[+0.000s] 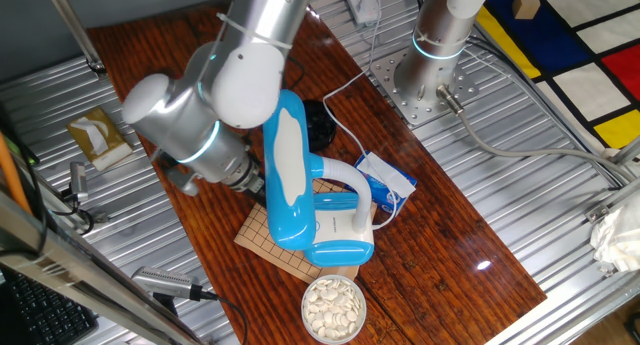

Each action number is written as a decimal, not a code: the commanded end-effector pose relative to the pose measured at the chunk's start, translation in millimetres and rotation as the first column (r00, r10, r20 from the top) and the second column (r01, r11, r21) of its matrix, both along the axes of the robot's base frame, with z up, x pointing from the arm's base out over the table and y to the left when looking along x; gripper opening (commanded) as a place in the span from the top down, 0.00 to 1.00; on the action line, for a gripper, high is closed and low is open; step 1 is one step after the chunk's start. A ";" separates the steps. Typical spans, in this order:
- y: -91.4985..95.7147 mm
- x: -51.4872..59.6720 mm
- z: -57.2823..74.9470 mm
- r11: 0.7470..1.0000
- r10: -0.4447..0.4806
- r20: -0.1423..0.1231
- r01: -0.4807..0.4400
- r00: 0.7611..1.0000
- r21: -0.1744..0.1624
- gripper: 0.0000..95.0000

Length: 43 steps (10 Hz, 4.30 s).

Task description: Turn on the desk lamp by pressing the button

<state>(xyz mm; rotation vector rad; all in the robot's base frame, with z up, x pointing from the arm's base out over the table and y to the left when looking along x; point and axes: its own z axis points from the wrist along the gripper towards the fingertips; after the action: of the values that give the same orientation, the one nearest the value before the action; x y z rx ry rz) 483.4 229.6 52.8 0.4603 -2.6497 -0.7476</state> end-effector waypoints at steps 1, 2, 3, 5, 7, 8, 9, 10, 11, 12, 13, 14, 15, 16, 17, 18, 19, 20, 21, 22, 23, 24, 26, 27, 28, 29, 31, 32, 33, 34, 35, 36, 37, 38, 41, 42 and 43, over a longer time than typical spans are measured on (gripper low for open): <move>0.8 -1.7 -0.4 1.000 0.001 0.002 -0.001 1.000 -0.001 1.00; 1.3 -2.9 -0.7 1.000 0.001 0.003 -0.001 1.000 0.000 1.00; 2.7 -4.8 -1.1 1.000 -0.001 0.002 0.001 1.000 -0.003 1.00; 4.7 -6.5 -1.5 1.000 -0.002 0.003 0.002 1.000 -0.004 1.00; 5.8 -7.8 -1.9 1.000 -0.003 0.003 0.003 1.000 -0.005 1.00; 6.1 -8.4 -2.3 1.000 -0.002 0.003 0.002 1.000 -0.008 1.00; 6.4 -8.8 -3.1 1.000 -0.002 0.003 0.002 1.000 -0.008 1.00; 6.9 -9.3 -4.4 1.000 -0.003 0.003 0.003 1.000 -0.010 1.00; 7.4 -9.9 -6.1 1.000 -0.004 0.004 0.004 1.000 -0.010 1.00; 8.0 -10.6 -8.2 1.000 -0.005 0.006 0.005 1.000 -0.011 1.00; 8.3 -10.9 -9.1 1.000 -0.006 0.009 0.006 1.000 -0.012 1.00; 8.5 -11.1 -9.6 1.000 -0.007 0.009 0.007 1.000 -0.012 1.00; 8.7 -11.2 -9.9 1.000 -0.008 0.007 0.008 1.000 -0.014 1.00; 8.9 -11.5 -10.5 1.000 -0.008 0.007 0.008 1.000 -0.014 1.00; 9.3 -11.9 -11.9 1.000 -0.009 0.008 0.009 1.000 -0.015 1.00; 9.6 -12.3 -13.2 1.000 -0.009 0.008 0.010 1.000 -0.015 1.00; 9.7 -12.5 -13.6 1.000 -0.010 0.006 0.011 1.000 -0.016 1.00; 9.7 -12.5 -13.6 1.000 -0.011 0.005 0.011 1.000 -0.015 1.00; 9.7 -12.5 -13.7 1.000 -0.011 0.005 0.011 1.000 -0.015 1.00; 9.6 -12.4 -13.4 1.000 -0.010 0.006 0.010 1.000 -0.014 1.00; 8.9 -11.4 -10.3 1.000 -0.010 0.005 0.010 1.000 -0.015 1.00; 8.0 -10.1 -6.0 1.000 -0.005 0.005 0.005 1.000 -0.017 1.00; 4.0 -6.0 8.5 1.000 -0.001 0.005 0.001 1.000 -0.027 1.00; 1.0 -3.4 15.4 1.000 -0.005 0.004 0.005 1.000 -0.029 1.00; -4.1 0.5 19.8 0.999 -0.006 0.003 0.006 1.000 -0.032 1.00; -14.6 8.5 23.4 0.999 -0.004 0.006 0.004 1.000 -0.034 1.00; -32.3 21.0 29.5 0.999 -0.001 0.009 0.002 1.000 -0.051 1.00; -43.0 28.1 33.9 0.998 0.001 0.010 0.000 1.000 -0.071 1.00; -53.3 35.5 38.6 0.993 -0.002 0.016 0.004 1.000 -0.118 1.00; -64.8 44.6 44.2 0.986 0.000 0.024 0.004 1.000 -0.167 1.00; -78.7 54.3 50.6 0.979 -0.011 0.034 0.018 0.999 -0.203 1.00; -88.3 60.2 52.3 0.974 -0.005 0.050 0.017 0.999 -0.224 1.00; -97.7 66.0 52.1 0.972 -0.002 0.064 0.017 0.998 -0.235 1.00; -110.8 73.4 50.5 0.972 -0.004 0.079 0.022 0.997 -0.235 1.00; -115.0 77.8 55.0 0.919 -0.015 0.124 0.063 0.992 -0.390 1.00; -117.9 81.0 58.7 0.918 -0.004 0.130 0.055 0.991 -0.392 1.00; -119.8 83.0 61.3 0.921 0.003 0.133 0.049 0.991 -0.387 1.00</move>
<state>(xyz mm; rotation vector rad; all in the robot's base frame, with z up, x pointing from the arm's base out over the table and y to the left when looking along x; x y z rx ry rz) 561.8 113.0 111.9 0.3462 -2.8396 -0.2201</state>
